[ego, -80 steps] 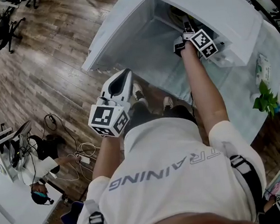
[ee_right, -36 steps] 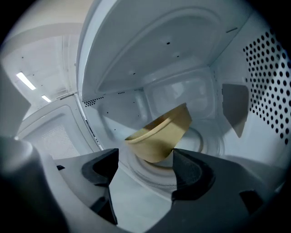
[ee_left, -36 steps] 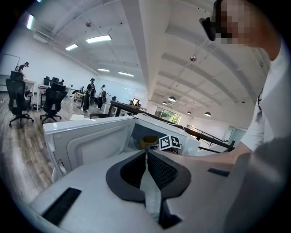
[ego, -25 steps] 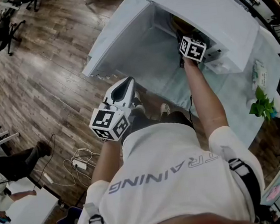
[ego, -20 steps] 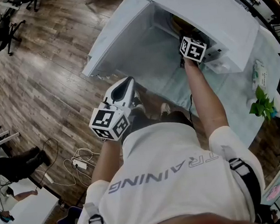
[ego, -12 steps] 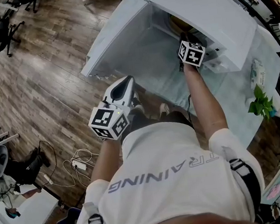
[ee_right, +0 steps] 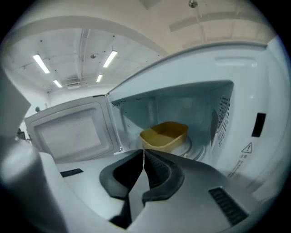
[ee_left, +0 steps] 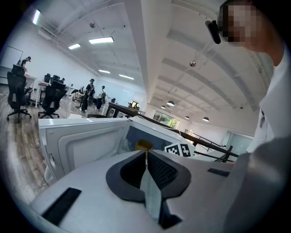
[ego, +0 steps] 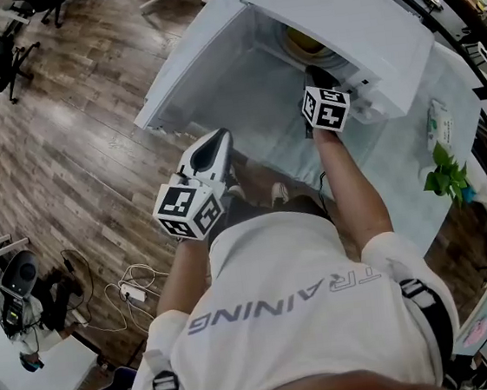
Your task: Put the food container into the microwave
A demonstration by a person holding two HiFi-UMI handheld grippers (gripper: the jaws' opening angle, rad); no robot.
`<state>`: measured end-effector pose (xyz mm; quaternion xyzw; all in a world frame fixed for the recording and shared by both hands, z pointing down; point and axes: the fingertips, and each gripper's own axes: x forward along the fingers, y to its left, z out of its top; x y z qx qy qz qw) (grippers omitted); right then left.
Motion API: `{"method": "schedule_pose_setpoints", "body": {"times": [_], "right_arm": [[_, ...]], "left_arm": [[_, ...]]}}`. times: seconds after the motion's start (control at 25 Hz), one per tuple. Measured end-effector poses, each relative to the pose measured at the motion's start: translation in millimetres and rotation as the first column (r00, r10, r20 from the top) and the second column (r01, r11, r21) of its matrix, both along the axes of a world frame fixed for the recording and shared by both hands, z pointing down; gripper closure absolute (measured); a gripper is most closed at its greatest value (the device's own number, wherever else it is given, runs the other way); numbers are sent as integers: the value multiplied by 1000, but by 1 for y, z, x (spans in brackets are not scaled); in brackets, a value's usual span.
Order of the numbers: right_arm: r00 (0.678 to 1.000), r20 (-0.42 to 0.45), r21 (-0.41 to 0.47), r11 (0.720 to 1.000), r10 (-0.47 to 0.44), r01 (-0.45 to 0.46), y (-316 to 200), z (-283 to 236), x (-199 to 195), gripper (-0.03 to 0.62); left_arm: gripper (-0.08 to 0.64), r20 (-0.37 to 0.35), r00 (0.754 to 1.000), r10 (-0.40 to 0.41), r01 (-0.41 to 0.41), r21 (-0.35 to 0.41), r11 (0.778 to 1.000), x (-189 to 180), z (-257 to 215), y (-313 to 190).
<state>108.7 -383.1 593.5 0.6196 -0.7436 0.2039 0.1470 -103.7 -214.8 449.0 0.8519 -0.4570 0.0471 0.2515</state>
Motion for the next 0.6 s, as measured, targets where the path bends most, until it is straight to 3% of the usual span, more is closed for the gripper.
{"method": "schedule_pose_setpoints", "body": {"times": [0.6], "right_arm": [[980,4,156,968,-198,195,89,-99,-11,569]], "left_arm": [[517,27,998,-48,44,130,991,22,-34,14]]}}
